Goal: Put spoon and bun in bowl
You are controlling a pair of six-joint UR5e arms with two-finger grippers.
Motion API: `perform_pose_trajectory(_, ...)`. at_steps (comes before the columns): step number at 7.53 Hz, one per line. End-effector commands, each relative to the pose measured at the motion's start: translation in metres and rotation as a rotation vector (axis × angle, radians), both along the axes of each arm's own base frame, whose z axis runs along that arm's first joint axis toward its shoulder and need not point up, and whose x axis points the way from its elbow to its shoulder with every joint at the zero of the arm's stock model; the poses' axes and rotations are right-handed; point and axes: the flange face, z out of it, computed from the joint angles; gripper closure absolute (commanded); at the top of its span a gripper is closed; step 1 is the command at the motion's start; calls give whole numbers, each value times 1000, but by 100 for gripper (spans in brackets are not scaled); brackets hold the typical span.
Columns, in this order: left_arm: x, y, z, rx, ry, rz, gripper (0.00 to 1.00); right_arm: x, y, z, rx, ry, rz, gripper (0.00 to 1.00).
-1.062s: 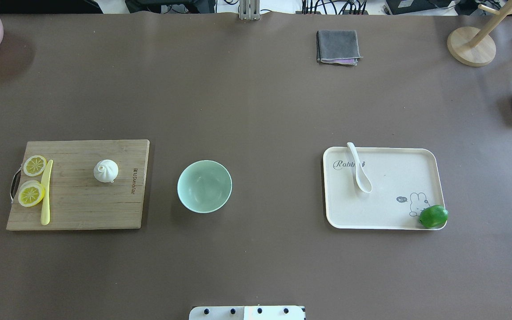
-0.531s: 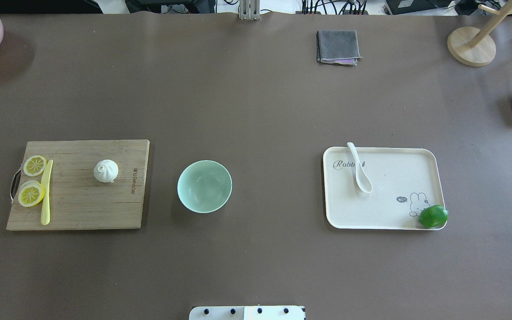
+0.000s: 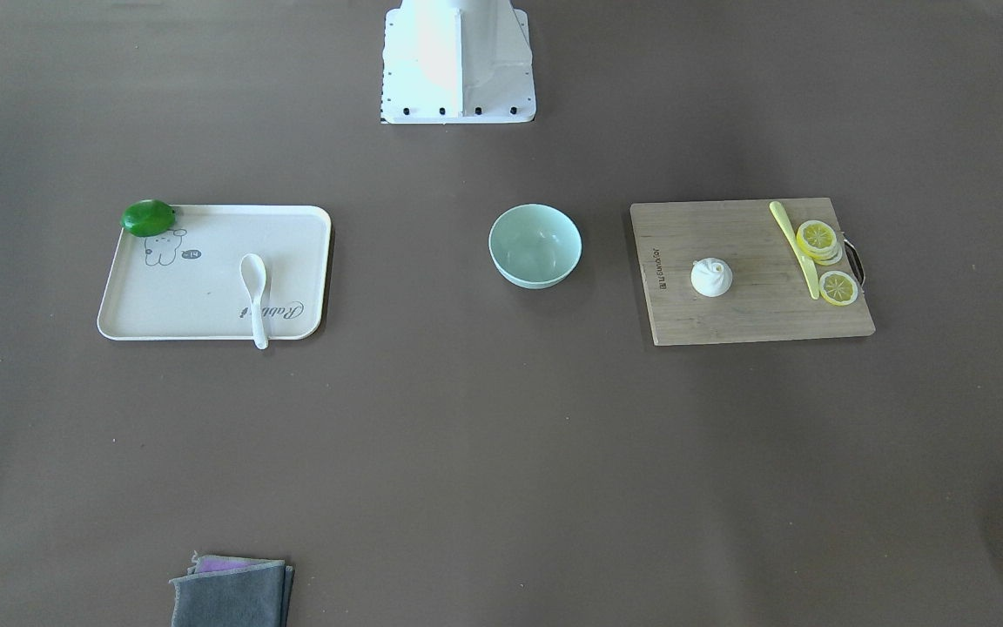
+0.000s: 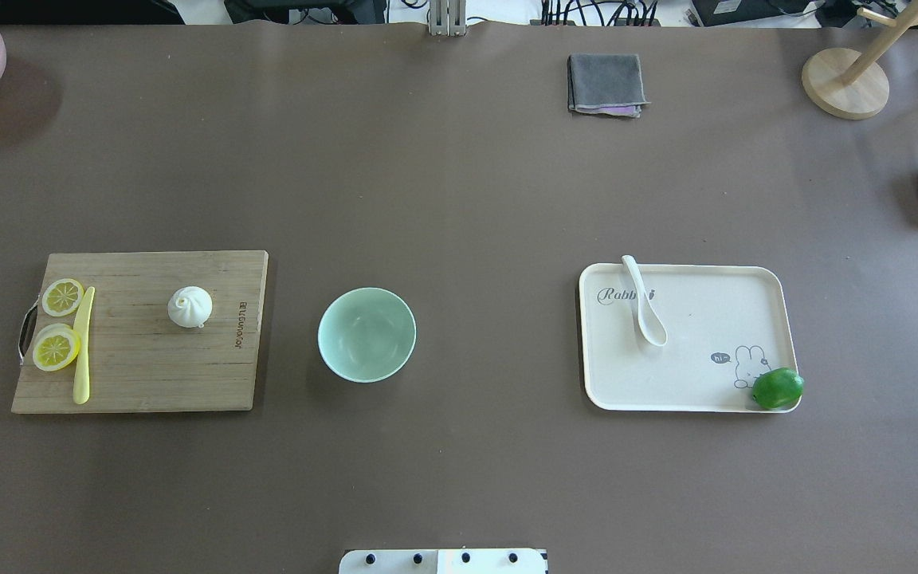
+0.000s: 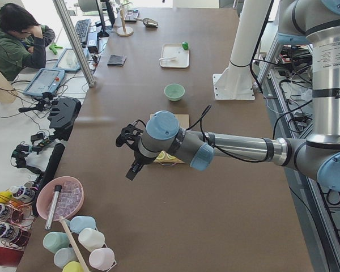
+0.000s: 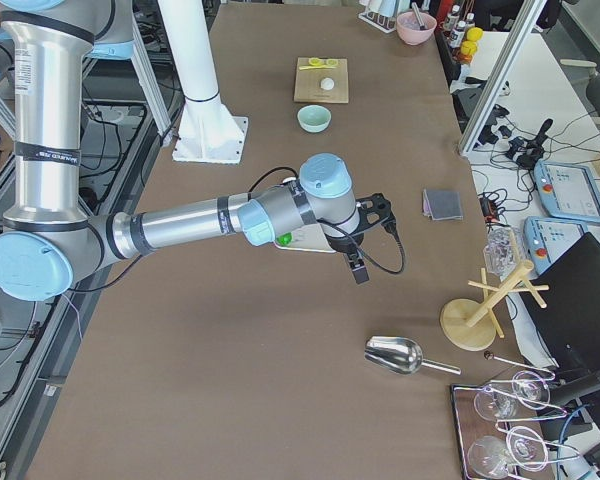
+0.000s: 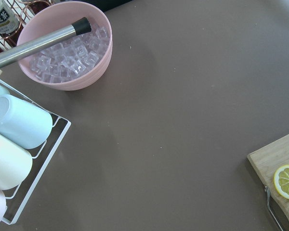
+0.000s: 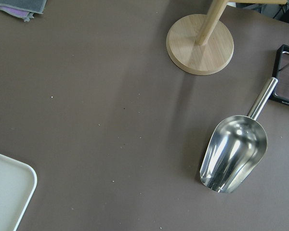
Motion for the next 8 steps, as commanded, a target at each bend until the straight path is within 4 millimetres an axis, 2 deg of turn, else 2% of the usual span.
perform_pose_trajectory(1,31,-6,-20,-21,102,12,2,-82,-26,-47,-85,-56,33,0)
perform_pose_trajectory(2,49,-6,-26,-41,142,-1,2,-133,-32,-67,-122,-56,51,0)
perform_pose_trajectory(3,80,-7,-33,-50,178,19,1,-186,-31,-87,-147,-58,91,0)
perform_pose_trajectory(4,118,-8,-42,-60,202,63,1,-237,-20,-98,-130,-67,108,0)
perform_pose_trajectory(5,140,-12,-52,-76,222,81,1,-286,-3,-105,-117,-63,121,0)
perform_pose_trajectory(6,152,-12,-54,-71,225,103,1,-329,15,-112,-111,-55,118,0)
perform_pose_trajectory(7,153,-12,-54,-69,225,103,1,-366,32,-118,-74,-32,107,0)
perform_pose_trajectory(8,153,-12,-53,-71,224,104,1,-396,47,-105,-44,17,94,0)
